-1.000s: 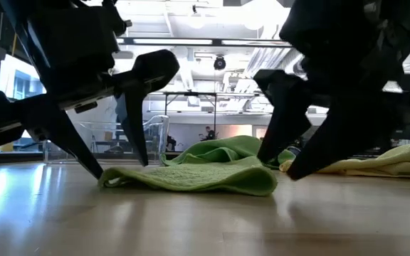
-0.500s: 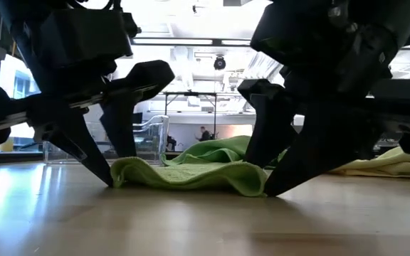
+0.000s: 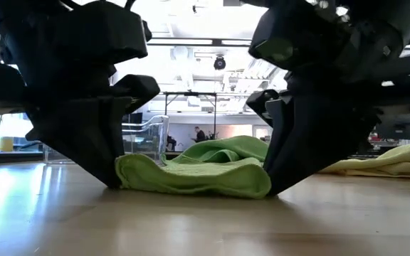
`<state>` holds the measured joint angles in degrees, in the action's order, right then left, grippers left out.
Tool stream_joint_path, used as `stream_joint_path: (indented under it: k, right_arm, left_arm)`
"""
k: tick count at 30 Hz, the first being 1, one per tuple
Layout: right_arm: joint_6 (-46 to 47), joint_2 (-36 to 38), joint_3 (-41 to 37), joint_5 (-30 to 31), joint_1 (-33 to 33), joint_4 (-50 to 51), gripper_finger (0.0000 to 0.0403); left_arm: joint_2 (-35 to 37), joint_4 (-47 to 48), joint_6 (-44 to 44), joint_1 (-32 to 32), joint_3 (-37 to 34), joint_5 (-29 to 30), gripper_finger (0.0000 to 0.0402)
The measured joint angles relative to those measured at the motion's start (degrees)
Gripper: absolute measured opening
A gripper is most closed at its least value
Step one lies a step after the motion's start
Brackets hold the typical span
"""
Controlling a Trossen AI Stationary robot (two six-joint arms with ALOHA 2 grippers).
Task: Roll microfiber towels into tight, uniform cylinder then place into a basket
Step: Roll the light green towel
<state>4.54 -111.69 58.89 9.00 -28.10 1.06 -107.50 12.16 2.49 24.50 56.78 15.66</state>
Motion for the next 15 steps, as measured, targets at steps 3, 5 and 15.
stream_joint_path:
  k: [3, 5, 15]
  right_arm:
    - [0.65, 1.33, -0.88, -1.15, -0.19, 1.46, 0.0004]
    - [1.7, 3.4, -3.6, -1.74, -0.21, 0.15, 0.0002]
    - [5.21, 9.8, -19.05, 0.27, 0.58, -19.87, 0.0001]
  left_arm:
    - [-0.09, -2.24, 3.6, -0.04, 0.0, -2.56, 0.0007]
    - [-0.09, -2.81, 6.71, 0.01, 0.0, -3.05, 0.0005]
    - [-0.07, -3.13, 16.37, -1.4, 0.04, -2.51, 0.0002]
